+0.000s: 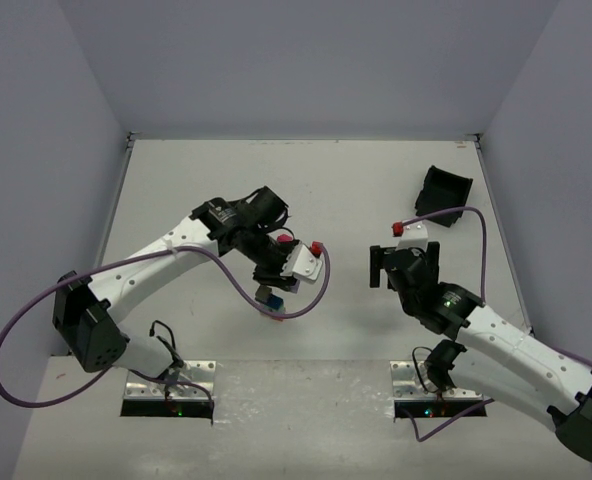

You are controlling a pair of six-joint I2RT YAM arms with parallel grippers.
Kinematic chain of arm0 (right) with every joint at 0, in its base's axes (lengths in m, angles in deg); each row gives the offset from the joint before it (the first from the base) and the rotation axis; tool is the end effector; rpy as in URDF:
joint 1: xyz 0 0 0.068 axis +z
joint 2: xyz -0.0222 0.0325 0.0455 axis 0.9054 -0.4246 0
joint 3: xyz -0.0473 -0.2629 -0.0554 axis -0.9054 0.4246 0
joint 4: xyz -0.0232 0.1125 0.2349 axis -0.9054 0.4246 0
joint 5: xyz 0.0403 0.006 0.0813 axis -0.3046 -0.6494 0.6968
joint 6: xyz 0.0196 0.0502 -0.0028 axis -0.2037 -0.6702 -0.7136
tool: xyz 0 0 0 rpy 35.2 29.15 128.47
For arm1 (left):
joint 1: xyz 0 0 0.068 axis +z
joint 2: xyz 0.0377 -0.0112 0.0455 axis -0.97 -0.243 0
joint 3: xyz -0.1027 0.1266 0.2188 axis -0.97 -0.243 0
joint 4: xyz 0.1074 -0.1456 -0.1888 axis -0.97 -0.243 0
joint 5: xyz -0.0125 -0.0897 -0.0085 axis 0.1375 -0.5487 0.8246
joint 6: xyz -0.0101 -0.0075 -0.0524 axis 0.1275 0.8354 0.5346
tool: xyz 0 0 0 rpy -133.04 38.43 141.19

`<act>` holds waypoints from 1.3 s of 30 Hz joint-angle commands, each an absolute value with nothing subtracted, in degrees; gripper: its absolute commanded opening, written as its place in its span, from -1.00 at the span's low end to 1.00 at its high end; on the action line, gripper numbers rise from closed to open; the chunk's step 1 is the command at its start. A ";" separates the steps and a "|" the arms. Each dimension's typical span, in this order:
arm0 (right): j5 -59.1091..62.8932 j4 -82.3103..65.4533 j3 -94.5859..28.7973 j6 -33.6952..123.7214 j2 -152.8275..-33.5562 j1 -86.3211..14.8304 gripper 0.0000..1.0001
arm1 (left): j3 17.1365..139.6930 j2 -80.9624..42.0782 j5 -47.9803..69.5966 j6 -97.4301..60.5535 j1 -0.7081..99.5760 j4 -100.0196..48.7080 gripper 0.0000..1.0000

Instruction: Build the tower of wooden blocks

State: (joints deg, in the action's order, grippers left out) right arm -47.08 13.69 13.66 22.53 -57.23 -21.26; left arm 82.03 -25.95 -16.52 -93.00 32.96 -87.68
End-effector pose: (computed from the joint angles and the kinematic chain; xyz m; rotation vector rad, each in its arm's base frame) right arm 0.1353 0.0963 0.2274 0.1114 2.0573 -0.0372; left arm 0.1868 -0.2025 0.3143 2.1326 1.3917 -0.7093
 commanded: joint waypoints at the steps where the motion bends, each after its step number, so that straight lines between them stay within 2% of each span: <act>1: -50.38 14.27 11.82 20.28 -56.67 -21.37 0.97 | 78.95 -22.18 -16.70 -94.95 31.54 -84.81 -1.00; 18: -53.47 16.29 11.64 20.23 -55.62 -21.37 0.97 | 69.59 -17.22 -11.44 -92.01 30.67 -77.62 -1.00; 39: -54.76 17.05 11.31 20.27 -54.62 -21.37 0.97 | 65.40 -14.15 -9.94 -94.00 30.58 -76.19 -0.94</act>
State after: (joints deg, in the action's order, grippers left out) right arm -52.25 17.24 13.66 21.39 -55.19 -21.26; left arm 65.80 -16.18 -9.41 -92.77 31.23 -77.68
